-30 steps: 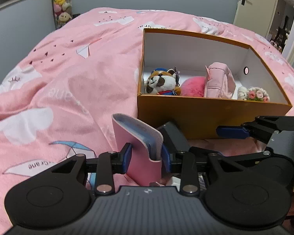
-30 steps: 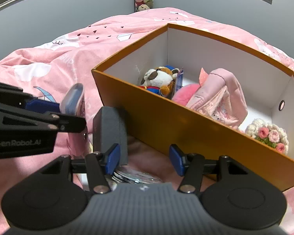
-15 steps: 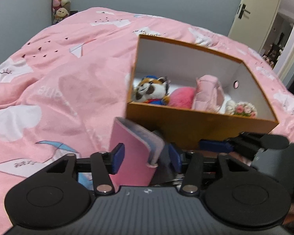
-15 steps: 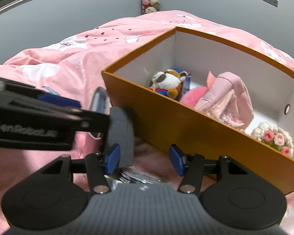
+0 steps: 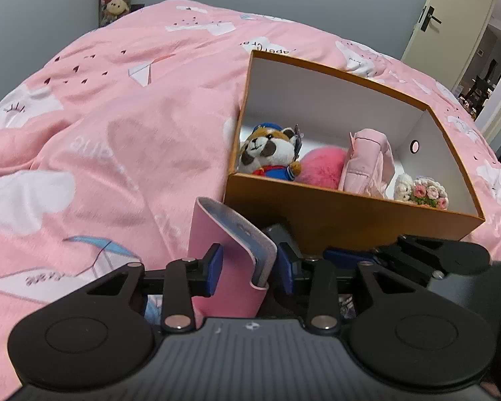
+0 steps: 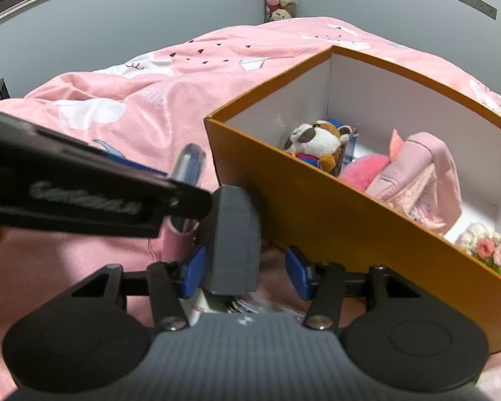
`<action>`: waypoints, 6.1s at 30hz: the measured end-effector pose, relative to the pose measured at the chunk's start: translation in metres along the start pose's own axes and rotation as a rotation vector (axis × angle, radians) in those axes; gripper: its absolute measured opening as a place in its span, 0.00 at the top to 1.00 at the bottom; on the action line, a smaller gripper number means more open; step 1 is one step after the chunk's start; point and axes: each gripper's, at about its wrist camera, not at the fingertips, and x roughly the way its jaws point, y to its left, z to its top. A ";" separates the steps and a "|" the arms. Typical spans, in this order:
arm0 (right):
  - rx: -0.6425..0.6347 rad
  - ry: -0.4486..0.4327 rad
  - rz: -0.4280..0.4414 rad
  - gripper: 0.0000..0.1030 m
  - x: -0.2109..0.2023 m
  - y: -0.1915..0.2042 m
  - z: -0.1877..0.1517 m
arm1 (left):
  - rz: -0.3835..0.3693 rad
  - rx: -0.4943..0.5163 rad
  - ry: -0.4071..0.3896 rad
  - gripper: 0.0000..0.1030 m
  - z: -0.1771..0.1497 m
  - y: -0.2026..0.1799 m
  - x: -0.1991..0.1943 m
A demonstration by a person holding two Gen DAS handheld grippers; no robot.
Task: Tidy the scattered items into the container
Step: 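Lift the card holder and black case and carry both over the orange box, then lower the card holder and black case into the box and open both grippers, then move both grippers back down to the items left on the bedspread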
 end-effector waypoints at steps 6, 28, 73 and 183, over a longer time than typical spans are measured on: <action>0.051 0.033 0.053 0.54 0.015 -0.006 0.003 | 0.021 -0.008 0.044 0.69 -0.006 0.007 -0.008; -0.054 -0.015 0.086 0.65 0.000 0.027 -0.001 | 0.195 -0.019 -0.041 0.57 -0.001 0.013 -0.005; 0.337 -0.450 -0.128 0.65 -0.140 -0.086 0.044 | -0.147 0.065 -0.335 0.80 0.062 -0.040 -0.068; 0.580 -0.057 -0.202 0.45 -0.155 -0.070 -0.086 | -0.213 0.217 0.059 0.62 -0.020 -0.063 -0.050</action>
